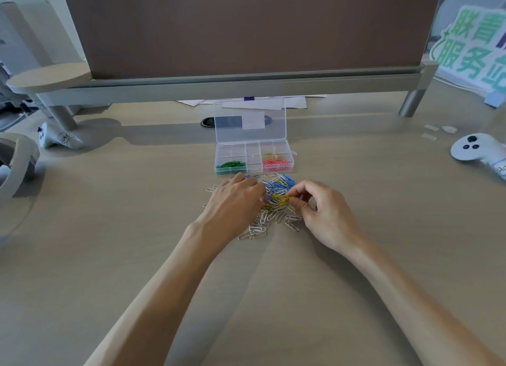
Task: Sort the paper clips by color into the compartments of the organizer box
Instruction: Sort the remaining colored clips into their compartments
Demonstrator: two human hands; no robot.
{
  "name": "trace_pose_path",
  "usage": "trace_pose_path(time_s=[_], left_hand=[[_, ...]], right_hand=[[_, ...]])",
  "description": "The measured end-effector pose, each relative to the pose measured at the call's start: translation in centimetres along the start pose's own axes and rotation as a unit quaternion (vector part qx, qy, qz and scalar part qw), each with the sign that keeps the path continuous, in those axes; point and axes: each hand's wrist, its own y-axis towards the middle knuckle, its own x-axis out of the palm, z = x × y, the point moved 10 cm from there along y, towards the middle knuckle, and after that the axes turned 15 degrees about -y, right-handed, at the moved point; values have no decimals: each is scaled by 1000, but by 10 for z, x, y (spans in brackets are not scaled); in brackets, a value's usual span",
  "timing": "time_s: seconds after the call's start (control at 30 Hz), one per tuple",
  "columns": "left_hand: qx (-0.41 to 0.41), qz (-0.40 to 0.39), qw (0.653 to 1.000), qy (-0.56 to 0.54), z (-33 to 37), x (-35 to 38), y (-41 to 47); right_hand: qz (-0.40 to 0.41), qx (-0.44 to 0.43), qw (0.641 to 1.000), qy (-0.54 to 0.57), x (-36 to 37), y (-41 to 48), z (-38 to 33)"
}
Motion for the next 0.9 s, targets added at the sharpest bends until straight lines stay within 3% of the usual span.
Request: trace_pose_path(time_s=[0.2, 0.33, 0.53, 0.7, 0.9], left_hand=[[39, -34, 999, 16, 8, -1, 2], [13, -80, 997, 7, 6, 0, 10], [24, -83, 996, 16, 11, -1, 17], [2, -48, 996, -73, 2, -4, 12], [-25, -65, 986, -152, 7, 4, 11]], right_hand=[[1, 0, 1000, -3, 1, 0, 2], [0, 1, 1000, -6, 2, 1, 4], [1, 11, 1000, -6, 1, 1, 8], [-1, 9, 1000, -7, 1, 2, 8], [-2, -7, 1000, -15, 4, 3, 4]])
